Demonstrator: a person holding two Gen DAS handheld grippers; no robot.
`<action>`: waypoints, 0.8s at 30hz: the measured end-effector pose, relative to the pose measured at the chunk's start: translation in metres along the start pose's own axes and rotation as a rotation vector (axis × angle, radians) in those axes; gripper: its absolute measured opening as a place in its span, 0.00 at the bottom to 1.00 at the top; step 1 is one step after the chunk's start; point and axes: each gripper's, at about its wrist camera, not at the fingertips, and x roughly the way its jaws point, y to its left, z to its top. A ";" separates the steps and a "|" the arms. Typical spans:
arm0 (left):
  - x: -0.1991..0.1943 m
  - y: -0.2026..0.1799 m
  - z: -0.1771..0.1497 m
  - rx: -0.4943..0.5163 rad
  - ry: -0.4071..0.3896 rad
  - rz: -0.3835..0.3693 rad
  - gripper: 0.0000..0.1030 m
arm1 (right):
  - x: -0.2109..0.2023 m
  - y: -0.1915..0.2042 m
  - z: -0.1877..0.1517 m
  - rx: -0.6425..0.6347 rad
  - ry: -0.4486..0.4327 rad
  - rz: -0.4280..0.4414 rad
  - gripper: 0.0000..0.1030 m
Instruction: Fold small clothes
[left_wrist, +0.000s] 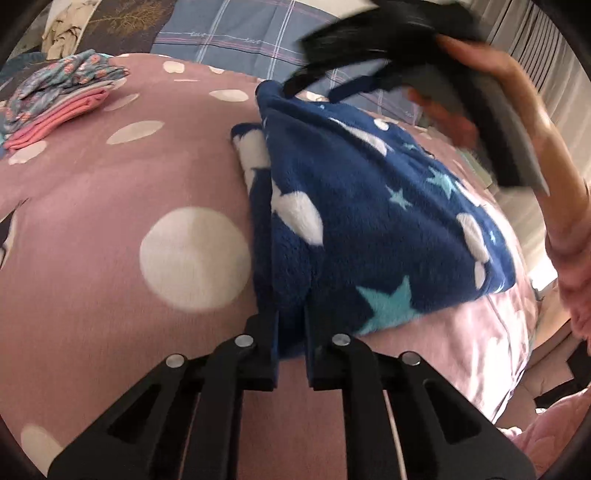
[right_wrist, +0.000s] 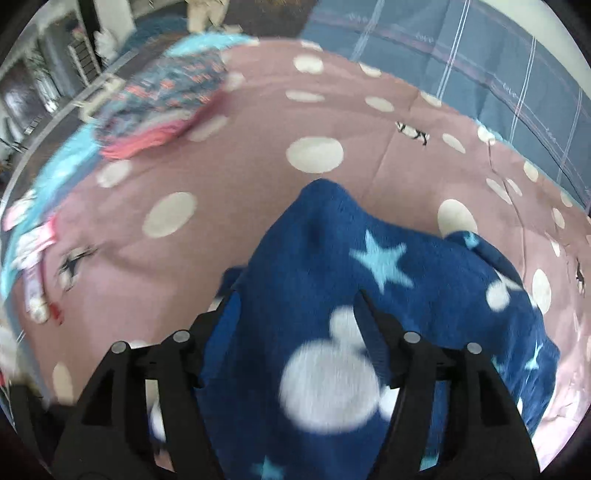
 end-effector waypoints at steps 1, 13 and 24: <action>-0.003 -0.004 -0.005 0.012 -0.002 0.019 0.10 | 0.011 0.003 0.007 -0.001 0.020 -0.024 0.63; -0.003 0.003 -0.008 0.006 0.010 0.036 0.09 | 0.035 0.009 0.050 0.063 -0.079 0.021 0.03; -0.015 0.005 -0.011 -0.019 -0.016 0.030 0.10 | 0.047 -0.016 0.045 0.048 -0.095 0.204 0.58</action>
